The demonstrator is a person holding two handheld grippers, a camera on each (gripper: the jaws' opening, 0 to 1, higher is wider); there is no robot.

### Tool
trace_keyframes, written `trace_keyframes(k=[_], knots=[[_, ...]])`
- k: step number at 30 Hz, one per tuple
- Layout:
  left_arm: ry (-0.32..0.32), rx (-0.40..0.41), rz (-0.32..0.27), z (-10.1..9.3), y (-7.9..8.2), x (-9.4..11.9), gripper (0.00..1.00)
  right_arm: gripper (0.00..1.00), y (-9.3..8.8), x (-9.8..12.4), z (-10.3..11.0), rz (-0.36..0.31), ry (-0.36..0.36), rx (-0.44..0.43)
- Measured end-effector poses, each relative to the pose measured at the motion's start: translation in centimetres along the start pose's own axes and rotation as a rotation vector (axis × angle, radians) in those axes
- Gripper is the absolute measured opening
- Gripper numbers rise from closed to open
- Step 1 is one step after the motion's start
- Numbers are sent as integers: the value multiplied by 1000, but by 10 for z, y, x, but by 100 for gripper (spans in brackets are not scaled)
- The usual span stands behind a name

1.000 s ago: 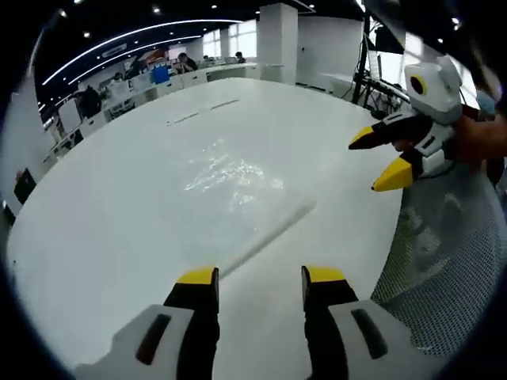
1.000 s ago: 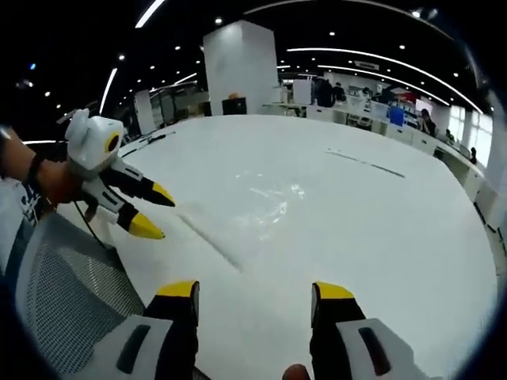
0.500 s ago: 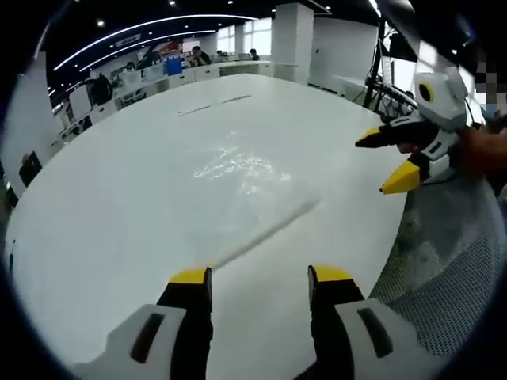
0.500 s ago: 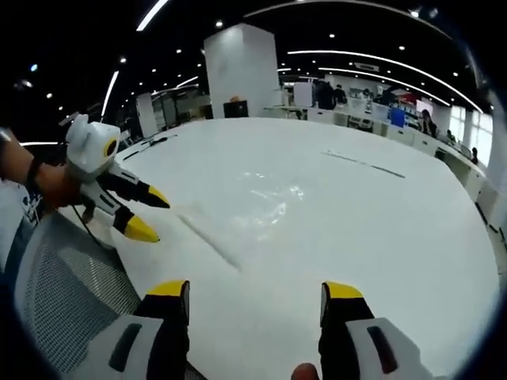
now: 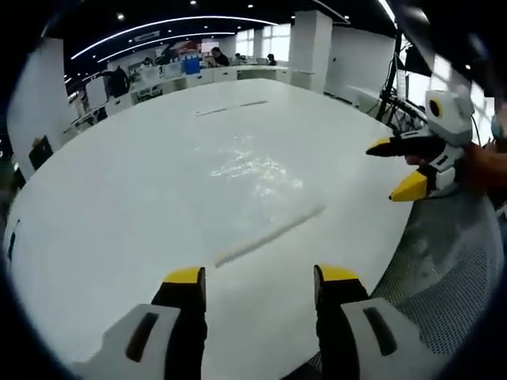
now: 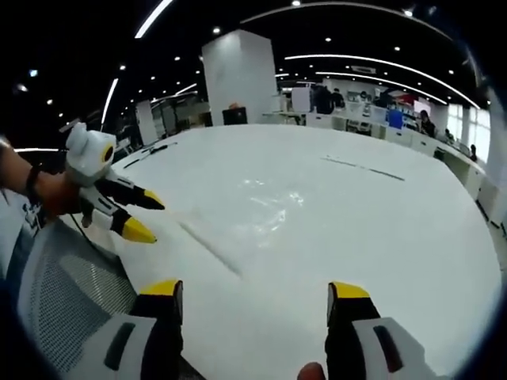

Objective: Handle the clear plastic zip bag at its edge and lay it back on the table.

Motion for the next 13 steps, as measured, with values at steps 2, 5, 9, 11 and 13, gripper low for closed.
trace_keyframes(k=[2,5,9,11,13], knots=[[-1,4,8,-2,-3,0,54,75,0,-1,1,-4,4,2],[-1,10,18,-3,-6,0,57,76,0,0,2,-6,13,4],[8,13,22,-4,-7,1,58,77,1,0,1,-11,12,-3],[18,30,10,-3,-4,5,58,78,2,0,-1,-14,10,-14],[14,45,-5,-5,-2,4,59,78,2,2,-2,-18,9,-25]])
Point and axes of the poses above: the point that each gripper's makers call its tool centre point, and the gripper's own axes: x roughly backward along the fingers, z roughly to its left, y roughly out of its top, the point moved 2 cm from there along x, roughly backward along the fingers, and after that the axes turned 15 degrees about -y, right-handed, at the moved point
